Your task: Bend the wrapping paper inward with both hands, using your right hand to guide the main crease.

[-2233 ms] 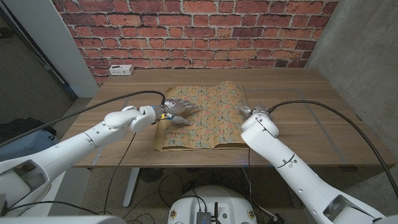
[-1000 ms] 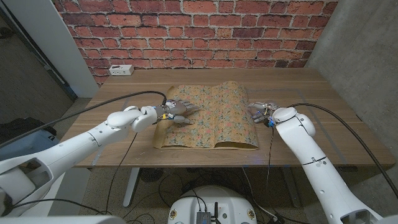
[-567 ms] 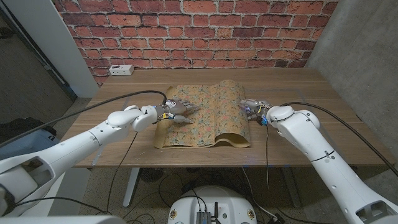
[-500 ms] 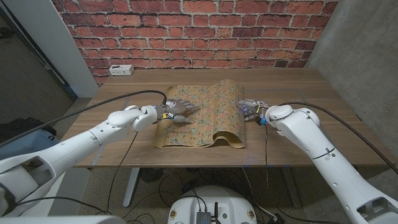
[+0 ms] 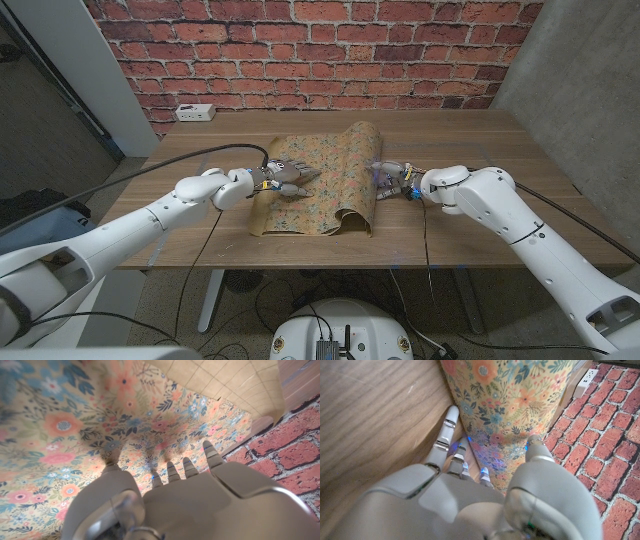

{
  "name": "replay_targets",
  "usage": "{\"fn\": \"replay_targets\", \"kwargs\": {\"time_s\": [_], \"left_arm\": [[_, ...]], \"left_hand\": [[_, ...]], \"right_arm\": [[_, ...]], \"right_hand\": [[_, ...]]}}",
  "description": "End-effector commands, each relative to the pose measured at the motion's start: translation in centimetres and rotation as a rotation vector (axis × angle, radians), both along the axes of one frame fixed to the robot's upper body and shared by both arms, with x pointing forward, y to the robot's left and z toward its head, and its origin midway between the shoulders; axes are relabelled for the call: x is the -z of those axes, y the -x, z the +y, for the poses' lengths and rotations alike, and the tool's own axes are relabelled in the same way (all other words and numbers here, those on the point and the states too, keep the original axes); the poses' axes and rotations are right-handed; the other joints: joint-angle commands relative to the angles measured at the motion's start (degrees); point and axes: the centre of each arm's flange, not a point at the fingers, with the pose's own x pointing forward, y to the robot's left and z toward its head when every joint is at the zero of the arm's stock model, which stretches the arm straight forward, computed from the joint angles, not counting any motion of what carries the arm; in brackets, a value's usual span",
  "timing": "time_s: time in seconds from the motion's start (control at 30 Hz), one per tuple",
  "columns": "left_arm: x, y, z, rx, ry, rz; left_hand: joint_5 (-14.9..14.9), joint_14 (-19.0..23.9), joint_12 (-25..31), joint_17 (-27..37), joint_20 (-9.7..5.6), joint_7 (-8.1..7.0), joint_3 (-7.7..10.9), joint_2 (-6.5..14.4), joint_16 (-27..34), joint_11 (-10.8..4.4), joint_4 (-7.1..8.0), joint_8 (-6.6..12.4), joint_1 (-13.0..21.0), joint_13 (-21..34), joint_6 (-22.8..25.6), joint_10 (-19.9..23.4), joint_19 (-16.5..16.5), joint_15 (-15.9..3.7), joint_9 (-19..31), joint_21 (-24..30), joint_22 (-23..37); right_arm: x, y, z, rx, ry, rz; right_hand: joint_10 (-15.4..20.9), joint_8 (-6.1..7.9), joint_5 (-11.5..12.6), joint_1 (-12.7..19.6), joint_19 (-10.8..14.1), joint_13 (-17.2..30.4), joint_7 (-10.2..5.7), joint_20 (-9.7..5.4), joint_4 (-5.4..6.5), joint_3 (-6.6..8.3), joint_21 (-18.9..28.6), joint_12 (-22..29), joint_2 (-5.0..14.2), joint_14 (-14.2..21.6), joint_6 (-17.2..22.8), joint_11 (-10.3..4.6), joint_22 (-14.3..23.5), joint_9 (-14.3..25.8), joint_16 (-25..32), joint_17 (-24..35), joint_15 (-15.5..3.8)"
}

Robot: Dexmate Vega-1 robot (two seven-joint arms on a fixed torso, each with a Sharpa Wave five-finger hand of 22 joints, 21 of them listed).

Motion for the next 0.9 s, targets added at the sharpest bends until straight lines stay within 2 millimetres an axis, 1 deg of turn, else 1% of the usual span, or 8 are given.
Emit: {"fn": "replay_targets", "kwargs": {"time_s": [0.03, 0.1, 0.27, 0.37, 0.53, 0.7, 0.83, 0.9], "left_arm": [[-0.1, -0.4, -0.3, 0.002, -0.012, 0.001], [-0.1, -0.5, -0.3, 0.0, -0.017, 0.0], [-0.2, -0.6, -0.4, 0.001, -0.018, 0.001], [-0.2, -0.6, -0.5, -0.001, -0.019, -0.002], [-0.1, -0.7, -0.5, 0.002, -0.018, 0.001], [-0.1, -0.8, -0.5, 0.002, -0.017, 0.001], [-0.1, -0.8, -0.4, 0.003, -0.018, 0.001], [-0.1, -0.8, -0.4, 0.004, -0.019, 0.001]], "left_hand": [[-0.2, -0.1, -0.1, 0.0, 0.1, -0.3, 0.16, 0.0, -0.3, -0.2, -0.11, -0.25, -0.4, 0.1, 0.3, 0.3, 0.2, -0.19, 0.0, 0.1, 0.1], [-0.2, -0.1, -0.1, 0.0, 0.07, -0.3, 0.18, 0.0, -0.3, -0.26, -0.12, -0.28, -0.4, 0.1, 0.3, 0.3, 0.2, -0.26, 0.0, 0.1, 0.1], [-0.2, -0.1, -0.1, 0.0, 0.07, -0.31, 0.24, 0.1, -0.3, -0.35, -0.16, -0.34, -0.4, 0.1, 0.3, 0.3, 0.4, -0.2, 0.0, 0.2, 0.1], [-0.3, 0.0, -0.1, 0.0, 0.09, -0.31, 0.28, 0.1, -0.3, -0.33, -0.18, -0.38, -0.3, 0.1, 0.3, 0.3, 0.4, -0.28, 0.0, 0.2, 0.1], [-0.3, 0.1, -0.2, 0.0, 0.07, -0.31, 0.35, 0.1, -0.3, -0.36, -0.23, -0.48, -0.3, 0.1, 0.2, 0.3, 0.4, -0.3, 0.0, 0.1, 0.1], [-0.3, 0.1, -0.2, 0.0, 0.05, -0.31, 0.4, 0.1, -0.3, -0.36, -0.26, -0.53, -0.2, 0.1, 0.2, 0.4, 0.4, -0.3, 0.0, 0.1, 0.1], [-0.4, 0.1, -0.3, 0.0, 0.06, -0.32, 0.44, 0.1, -0.3, -0.28, -0.29, -0.58, -0.2, 0.1, 0.1, 0.3, 0.4, -0.33, 0.0, 0.1, 0.1], [-0.4, 0.1, -0.3, 0.0, 0.09, -0.31, 0.46, 0.1, -0.3, -0.31, -0.31, -0.6, -0.2, 0.1, 0.1, 0.4, 0.4, -0.34, 0.0, 0.1, 0.1]], "right_arm": [[0.0, 1.2, -0.5, 0.183, 0.01, 0.065], [0.0, 1.4, -0.6, 0.231, 0.032, 0.072], [-0.4, 2.3, -0.8, 0.361, 0.094, 0.074], [-0.7, 2.7, -0.9, 0.418, 0.123, 0.085], [-1.1, 3.3, -0.9, 0.502, 0.175, 0.069], [-1.4, 3.7, -0.9, 0.496, 0.204, 0.077], [-1.1, 3.2, -1.3, 0.427, 0.199, 0.169], [-1.2, 3.3, -1.1, 0.436, 0.248, 0.147]], "right_hand": [[2.2, 0.89, 0.0, -5.4, -1.4, 0.0, -0.72, 0.37, 2.15, -2.66, -2.0, 1.6, -1.49, -0.1, 0.6, 1.41, 0.2, 0.2, 1.2, -0.1, 1.72], [2.8, 1.18, 0.2, -8.4, -2.5, -0.2, -2.33, 0.38, 3.37, -3.97, -3.3, 1.8, -2.07, -0.7, 1.4, 1.86, 0.2, 0.1, 1.2, -0.4, 2.32], [4.8, 1.5, 0.5, -10.8, -5.1, -0.3, -2.44, 0.4, 4.1, -5.08, -5.5, 2.5, -2.82, -1.4, 2.7, 1.69, 0.1, -0.3, 1.3, -0.8, 2.7], [6.3, 1.81, 0.7, -11.5, -5.3, -0.5, -0.21, 0.34, 4.23, -5.41, -6.1, 3.0, -2.99, -0.1, 3.9, 2.26, 0.2, -0.5, 1.8, -1.2, 2.65], [7.9, 2.0, 0.8, -11.8, -4.8, -0.5, 0.53, 0.32, 4.2, -5.56, -6.4, 3.5, -3.06, 0.9, 4.8, 2.31, 0.3, -0.7, 2.2, -1.6, 2.45], [13.1, 1.77, 1.0, -11.8, 0.7, -0.8, 0.9, 0.05, 3.46, -5.44, -5.8, 5.2, -2.54, 9.9, 6.3, 2.69, 0.7, -1.3, 5.2, -2.4, -0.15], [16.3, 1.12, 1.0, -9.7, 11.4, -0.9, 0.86, -0.2, 1.53, -4.49, -3.2, 6.5, -1.71, 20.4, 6.0, 3.45, 0.6, -1.7, 8.6, -2.3, -2.87], [16.1, 0.7, 0.9, -8.2, 9.7, -0.9, -0.7, 0.29, 0.44, -3.78, -4.7, 6.3, -1.17, 17.3, 4.8, 3.18, 0.4, -1.7, 7.1, -2.1, -2.11]]}}
